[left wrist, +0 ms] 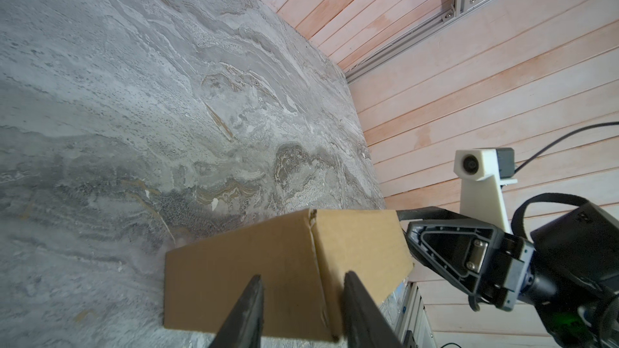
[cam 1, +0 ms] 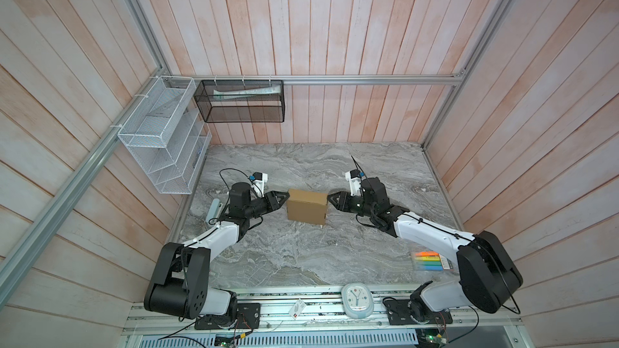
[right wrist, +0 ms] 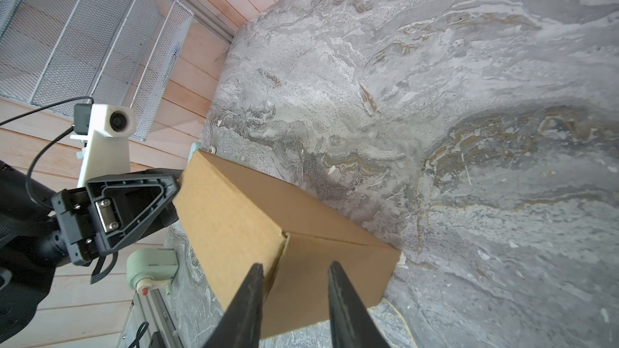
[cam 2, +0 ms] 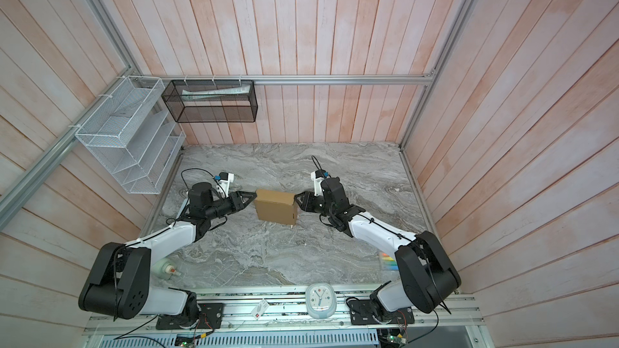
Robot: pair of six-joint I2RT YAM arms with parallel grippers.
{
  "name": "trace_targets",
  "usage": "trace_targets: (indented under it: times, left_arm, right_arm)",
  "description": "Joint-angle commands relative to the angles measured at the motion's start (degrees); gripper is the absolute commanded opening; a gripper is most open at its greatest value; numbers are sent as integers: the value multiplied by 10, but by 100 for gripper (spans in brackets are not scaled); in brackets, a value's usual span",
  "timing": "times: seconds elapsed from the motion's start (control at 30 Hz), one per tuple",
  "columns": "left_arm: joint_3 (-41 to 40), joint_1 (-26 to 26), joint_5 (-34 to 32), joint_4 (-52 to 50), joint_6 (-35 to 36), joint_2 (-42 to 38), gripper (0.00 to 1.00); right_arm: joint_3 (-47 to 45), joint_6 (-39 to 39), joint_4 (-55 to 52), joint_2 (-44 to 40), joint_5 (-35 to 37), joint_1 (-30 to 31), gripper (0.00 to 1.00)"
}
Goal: Assemble paper box
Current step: Fold and tuck the lid into the gap.
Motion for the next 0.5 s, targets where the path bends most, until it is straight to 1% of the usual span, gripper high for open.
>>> trace_targets:
  times: [0.0, 0.27, 0.47]
  left_arm:
    - [6, 11, 6, -29, 17, -18, 43]
    - [27, 36, 17, -74, 43, -40, 46]
    - [50, 68, 38, -122, 76, -54, 49]
  right_arm:
    - [27, -22, -27, 2, -4, -8, 36]
    - [48, -43, -58, -18, -3, -16, 40]
    - [50, -47, -75, -34, -7, -19, 45]
